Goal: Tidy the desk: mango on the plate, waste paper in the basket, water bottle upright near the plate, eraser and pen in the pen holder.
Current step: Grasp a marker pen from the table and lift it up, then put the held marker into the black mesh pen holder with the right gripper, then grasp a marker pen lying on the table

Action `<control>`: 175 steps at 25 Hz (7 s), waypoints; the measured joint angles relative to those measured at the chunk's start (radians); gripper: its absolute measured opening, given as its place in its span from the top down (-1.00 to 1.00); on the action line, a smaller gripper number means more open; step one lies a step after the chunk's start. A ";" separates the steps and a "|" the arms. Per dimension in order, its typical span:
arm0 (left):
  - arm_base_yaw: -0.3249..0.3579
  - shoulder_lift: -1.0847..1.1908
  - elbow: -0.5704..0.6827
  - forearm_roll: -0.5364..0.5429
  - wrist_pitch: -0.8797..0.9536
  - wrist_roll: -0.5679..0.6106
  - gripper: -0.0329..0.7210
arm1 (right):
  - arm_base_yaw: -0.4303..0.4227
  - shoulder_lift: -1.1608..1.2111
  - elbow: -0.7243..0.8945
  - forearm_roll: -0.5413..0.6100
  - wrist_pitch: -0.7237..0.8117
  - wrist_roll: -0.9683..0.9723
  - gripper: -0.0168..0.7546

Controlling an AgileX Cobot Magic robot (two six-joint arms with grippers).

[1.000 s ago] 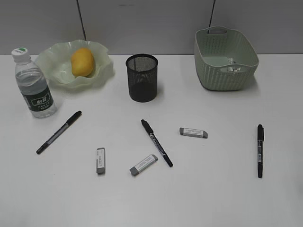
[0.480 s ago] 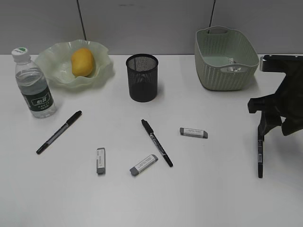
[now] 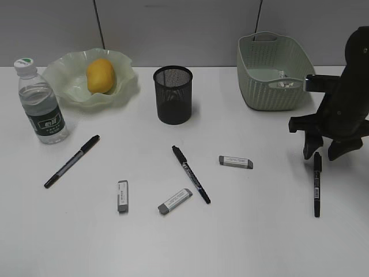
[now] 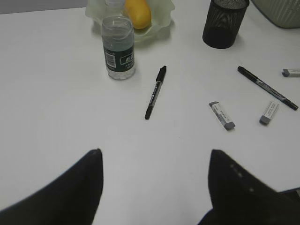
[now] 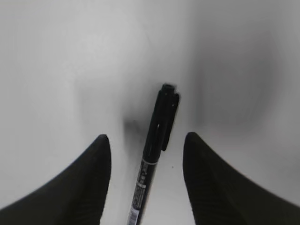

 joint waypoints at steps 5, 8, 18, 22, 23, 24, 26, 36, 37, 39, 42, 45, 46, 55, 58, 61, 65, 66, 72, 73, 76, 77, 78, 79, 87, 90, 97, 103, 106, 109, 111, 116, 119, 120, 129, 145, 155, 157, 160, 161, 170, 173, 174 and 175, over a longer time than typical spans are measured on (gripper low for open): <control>0.000 0.000 0.000 0.000 0.000 0.000 -0.49 | -0.008 0.038 -0.010 0.001 0.000 0.013 -0.05; 0.000 0.000 0.000 0.000 0.000 0.000 -0.49 | -0.008 0.052 -0.010 0.000 -0.003 0.015 -0.04; 0.000 0.000 0.001 0.000 0.000 0.000 -0.49 | -0.017 0.090 -0.016 0.006 -0.031 0.035 0.30; 0.000 0.000 0.001 0.001 0.000 0.000 -0.49 | -0.017 0.090 -0.016 0.006 -0.037 0.036 0.53; 0.000 0.000 0.001 0.001 0.000 0.000 -0.49 | -0.017 0.090 -0.016 0.006 -0.039 0.036 0.57; 0.000 0.000 0.001 0.001 0.000 0.000 -0.49 | -0.017 0.090 -0.016 0.006 -0.039 0.036 0.57; 0.000 0.000 0.001 0.002 0.000 0.000 -0.49 | -0.017 0.090 -0.016 0.006 -0.039 0.036 0.57; 0.000 0.000 0.001 0.002 0.000 0.000 -0.49 | -0.003 0.067 -0.016 0.010 -0.040 -0.026 0.57; 0.000 0.000 0.001 0.003 0.000 0.000 -0.49 | 0.006 0.051 -0.016 0.012 -0.040 -0.041 0.57; 0.000 0.000 0.001 0.003 0.000 0.000 -0.49 | 0.030 0.016 -0.017 0.017 -0.045 -0.061 0.57; 0.000 0.000 0.001 0.003 0.001 0.000 -0.49 | 0.086 -0.042 -0.045 0.030 -0.051 -0.095 0.57; 0.000 0.000 0.001 0.003 0.001 0.000 -0.49 | 0.151 -0.082 -0.117 0.042 -0.066 -0.105 0.57; 0.000 0.000 0.001 0.003 0.001 0.000 -0.49 | 0.170 -0.088 -0.153 0.043 -0.071 -0.108 0.57; 0.000 0.000 0.001 0.003 0.001 0.000 -0.49 | 0.306 -0.092 -0.377 0.048 -0.388 -0.110 0.58; 0.000 0.000 0.001 0.003 0.001 0.000 -0.49 | 0.328 -0.082 -0.378 0.050 -0.560 -0.110 0.58; 0.000 0.000 0.001 0.003 0.001 0.000 -0.49 | 0.344 -0.051 -0.378 0.051 -0.688 -0.110 0.58; 0.000 0.000 0.001 0.003 0.001 0.000 -0.49 | 0.376 0.012 -0.378 0.051 -0.823 -0.110 0.58; 0.000 0.000 0.001 0.003 0.001 0.000 -0.49 | 0.383 0.029 -0.378 0.049 -0.846 -0.110 0.58; 0.000 0.000 0.001 0.003 0.001 0.000 -0.49 | 0.398 0.147 -0.378 0.044 -0.968 -0.110 0.58; 0.000 0.000 0.001 0.003 0.001 0.000 -0.49 | 0.398 0.165 -0.378 0.044 -0.977 -0.110 0.58; 0.000 0.000 0.001 0.003 0.001 0.000 -0.49 | 0.398 0.206 -0.378 0.044 -0.992 -0.110 0.58; 0.000 0.000 0.001 0.003 0.001 0.000 -0.49 | 0.398 0.215 -0.378 0.043 -0.992 -0.110 0.58; 0.000 0.000 0.001 0.003 0.001 0.000 -0.49 | 0.398 0.227 -0.378 0.043 -0.993 -0.110 0.58; 0.000 0.000 0.001 0.003 0.001 0.000 -0.49 | 0.398 0.234 -0.378 0.043 -0.994 -0.110 0.58; 0.000 0.000 0.001 0.003 0.001 0.000 -0.49 | 0.398 0.270 -0.378 0.043 -0.972 -0.110 0.11; 0.000 0.000 0.001 0.003 0.001 0.000 -0.49 | 0.398 0.257 -0.378 0.043 -0.913 -0.110 -0.08; 0.000 0.000 0.001 0.003 0.001 0.000 -0.49 | 0.398 0.132 -0.421 -0.008 -0.451 -0.112 -0.15; 0.000 0.000 0.001 0.003 0.001 0.000 -0.49 | 0.397 0.012 -0.449 -0.047 0.039 -0.210 -0.15; 0.000 0.000 0.001 0.003 0.001 0.000 -0.49 | 0.385 -0.032 -0.451 -0.046 0.208 -0.257 -0.15; 0.000 0.000 0.001 0.003 0.001 0.000 -0.49 | 0.360 -0.086 -0.453 -0.043 0.308 -0.269 -0.15; 0.000 0.000 0.001 0.003 0.001 0.000 -0.49 | 0.338 -0.121 -0.453 -0.043 0.348 -0.271 -0.15; 0.000 0.000 0.001 0.003 0.000 0.000 -0.49 | 0.250 -0.267 -0.415 -0.040 0.418 -0.274 -0.15; 0.000 0.000 0.001 0.003 0.000 0.000 -0.49 | 0.195 -0.385 -0.320 -0.034 0.421 -0.281 -0.15; 0.000 0.000 0.001 0.003 0.000 0.000 -0.49 | 0.178 -0.423 -0.283 -0.033 0.419 -0.281 -0.15; 0.000 0.000 0.001 0.003 0.000 0.000 -0.49 | 0.122 -0.858 0.168 0.005 0.332 -0.250 -0.15; 0.000 0.000 0.001 0.003 0.000 0.000 -0.42 | 0.121 -1.606 0.560 0.017 0.294 -0.232 -0.15; 0.000 0.026 0.000 0.003 -0.019 0.000 -0.42 | 0.121 -1.771 0.612 0.016 0.287 -0.231 -0.15; 0.000 0.077 -0.007 0.003 -0.053 0.000 -0.42 | 0.121 -1.771 0.612 0.016 0.287 -0.231 -0.15; 0.000 0.188 -0.032 0.003 -0.125 0.025 -0.42 | 0.121 -1.771 0.613 0.016 0.283 -0.231 -0.15; 0.000 0.228 -0.042 0.003 -0.152 0.043 -0.42 | 0.121 -1.771 0.613 0.016 0.282 -0.231 -0.15; 0.000 0.765 -0.213 0.003 -0.256 0.096 -0.42 | 0.121 -1.771 0.613 0.016 0.275 -0.231 -0.15; 0.000 0.913 -0.289 0.003 -0.257 0.101 -0.42 | 0.121 -1.771 0.613 0.012 0.273 -0.231 -0.15; 0.000 0.963 -0.317 0.002 -0.257 0.109 -0.42 | 0.121 -1.771 0.613 0.013 0.273 -0.231 -0.15; 0.000 1.003 -0.345 -0.003 -0.256 0.125 -0.42 | 0.121 -1.771 0.613 0.013 0.272 -0.231 -0.15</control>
